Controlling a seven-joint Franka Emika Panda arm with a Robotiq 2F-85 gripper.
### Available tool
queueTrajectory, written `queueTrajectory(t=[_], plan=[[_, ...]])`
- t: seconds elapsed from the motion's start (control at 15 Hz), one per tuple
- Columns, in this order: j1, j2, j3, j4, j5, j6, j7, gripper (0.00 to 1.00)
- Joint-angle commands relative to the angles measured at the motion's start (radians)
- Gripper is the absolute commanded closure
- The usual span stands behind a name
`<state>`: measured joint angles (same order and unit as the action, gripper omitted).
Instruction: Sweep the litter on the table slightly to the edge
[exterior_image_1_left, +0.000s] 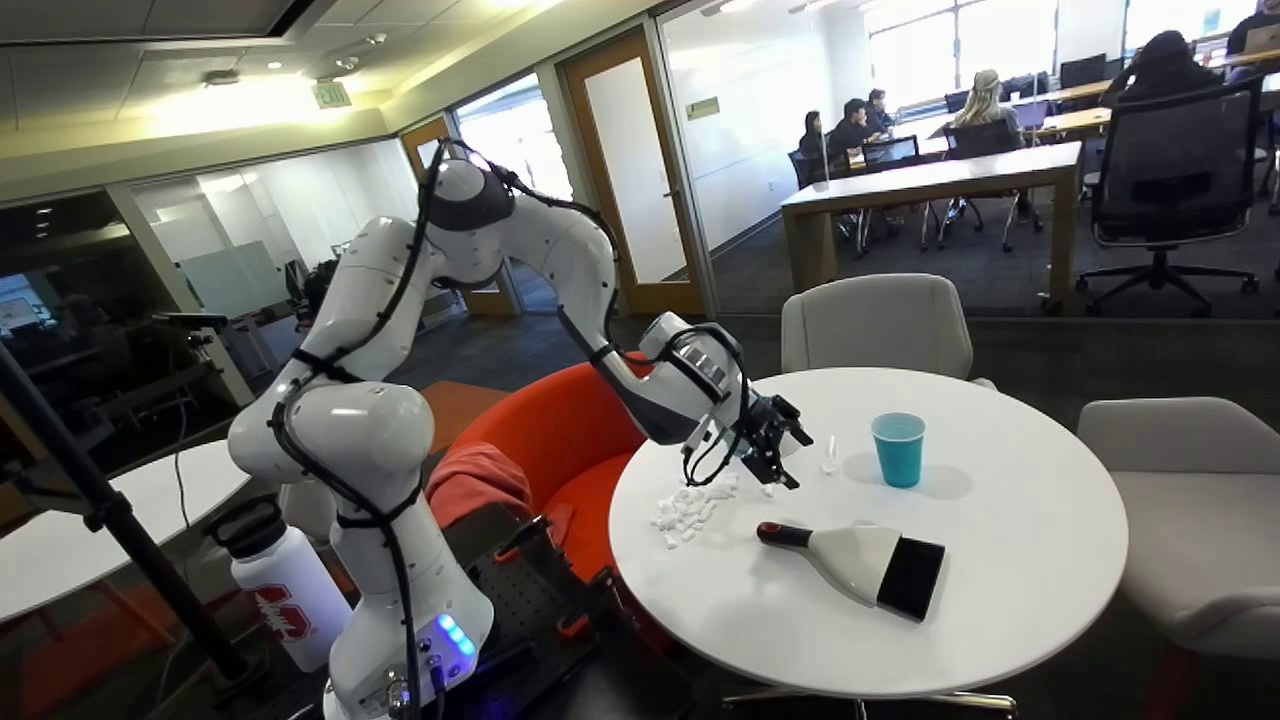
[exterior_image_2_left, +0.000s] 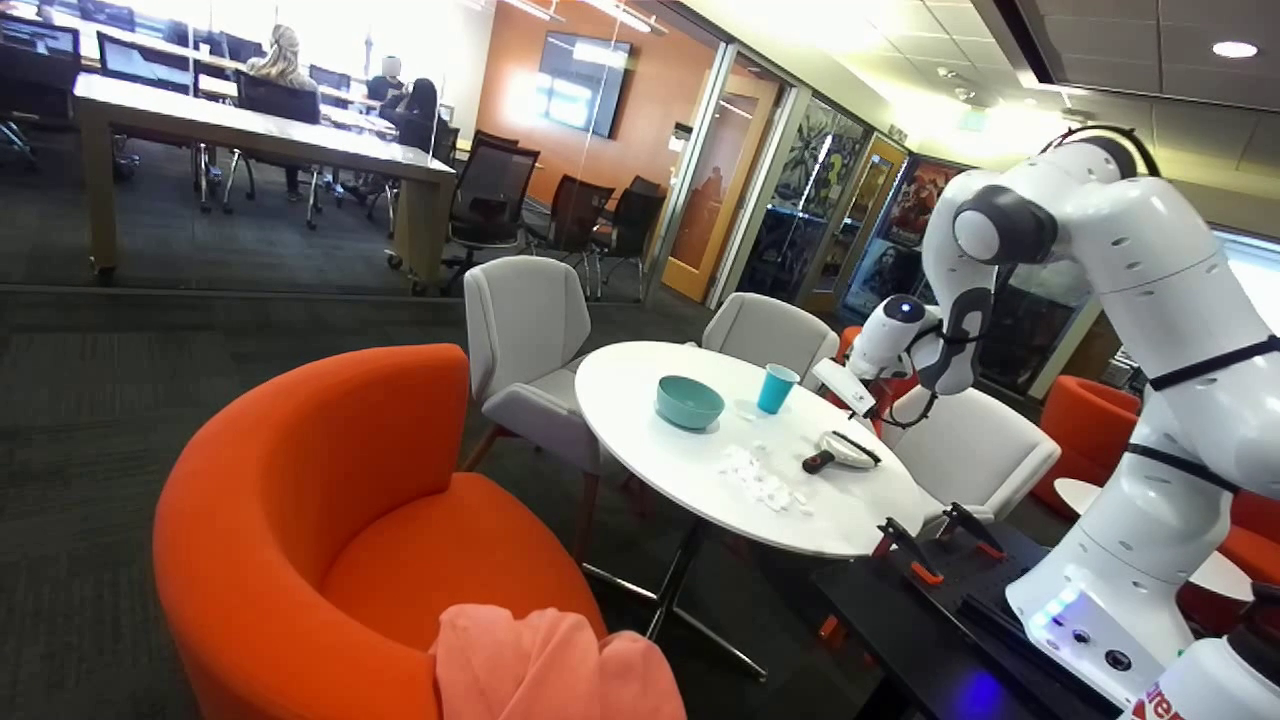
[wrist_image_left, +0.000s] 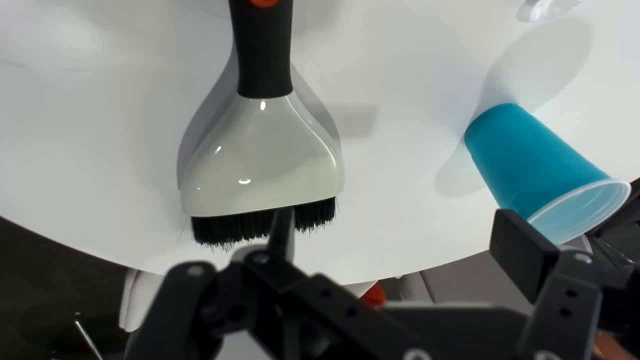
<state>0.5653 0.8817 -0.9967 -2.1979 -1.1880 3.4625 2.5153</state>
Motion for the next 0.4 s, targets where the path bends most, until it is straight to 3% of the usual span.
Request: queueTrajectory(t=[0.0, 0.33], plan=[[-0.076, -0.244, 0.033, -0.124, -0.113, 0.000, 0.008, 0.00], [-0.178, -0.394, 0.094, -0.201, -0.300, 0.000, 0.073, 0.00]])
